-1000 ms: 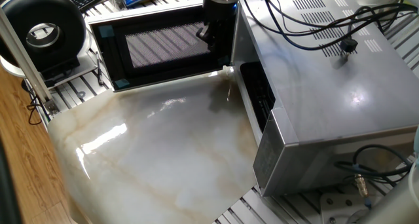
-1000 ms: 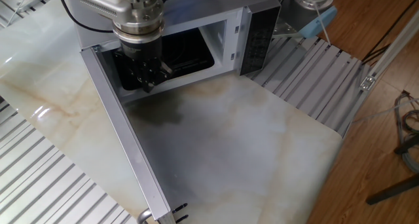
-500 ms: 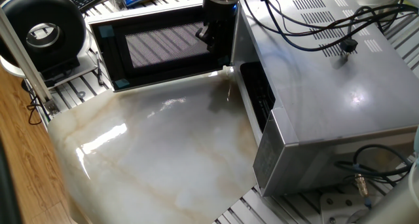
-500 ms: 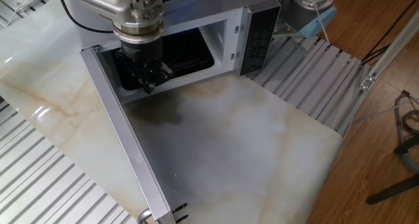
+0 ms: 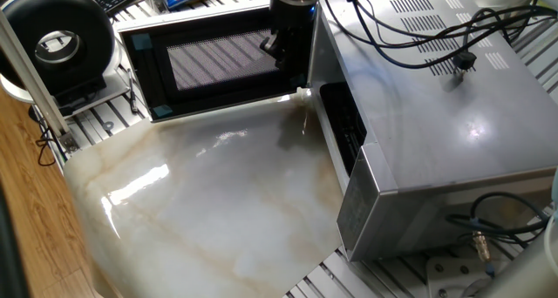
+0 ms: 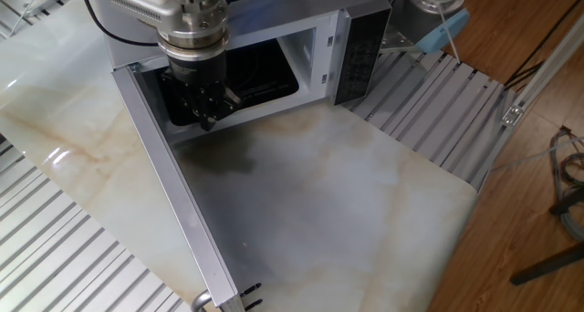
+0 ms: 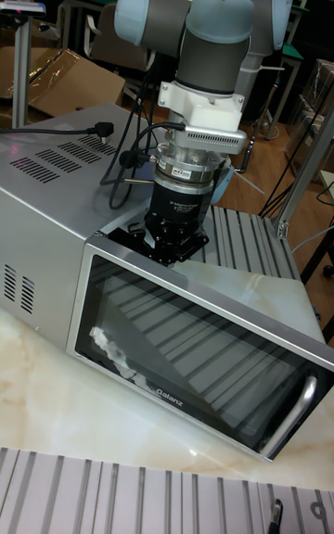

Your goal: Close the microwave door

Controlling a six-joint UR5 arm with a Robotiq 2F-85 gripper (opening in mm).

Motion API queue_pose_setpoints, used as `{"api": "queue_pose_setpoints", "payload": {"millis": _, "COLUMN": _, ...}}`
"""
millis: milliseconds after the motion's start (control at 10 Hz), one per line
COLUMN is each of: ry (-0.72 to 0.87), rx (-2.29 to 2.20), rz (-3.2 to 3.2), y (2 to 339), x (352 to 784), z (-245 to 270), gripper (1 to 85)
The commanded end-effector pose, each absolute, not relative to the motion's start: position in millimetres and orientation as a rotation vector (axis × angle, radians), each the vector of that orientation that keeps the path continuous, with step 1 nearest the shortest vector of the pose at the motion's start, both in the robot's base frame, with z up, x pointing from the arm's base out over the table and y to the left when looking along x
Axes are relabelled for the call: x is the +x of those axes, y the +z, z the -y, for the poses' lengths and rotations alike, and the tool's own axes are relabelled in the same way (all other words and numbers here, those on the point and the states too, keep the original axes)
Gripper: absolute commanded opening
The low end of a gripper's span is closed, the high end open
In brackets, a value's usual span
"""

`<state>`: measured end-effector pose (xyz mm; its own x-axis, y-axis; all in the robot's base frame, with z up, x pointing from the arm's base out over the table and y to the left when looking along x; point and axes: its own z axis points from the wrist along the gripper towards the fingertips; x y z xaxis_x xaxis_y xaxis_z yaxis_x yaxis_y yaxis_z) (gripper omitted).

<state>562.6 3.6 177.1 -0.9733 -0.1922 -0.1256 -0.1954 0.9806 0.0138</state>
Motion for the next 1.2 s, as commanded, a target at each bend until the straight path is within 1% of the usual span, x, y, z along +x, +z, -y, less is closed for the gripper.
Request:
{"api": "queue_pose_setpoints", "payload": {"millis": 0, "ry": 0.033, "rx": -0.339, "rz": -2.983, "y": 176.4, "x": 563.0, "z": -0.2, "gripper": 1.0}}
{"api": "queue_pose_setpoints", "payload": {"millis": 300, "ry": 0.052, "rx": -0.329, "rz": -2.984, "y": 178.2, "x": 563.1, "z": -2.4, "gripper": 1.0}}
{"api": "queue_pose_setpoints", "payload": {"millis": 1100, "ry": 0.043, "rx": -0.330, "rz": -2.986, "y": 177.8, "x": 563.0, "z": -0.8, "gripper": 1.0}}
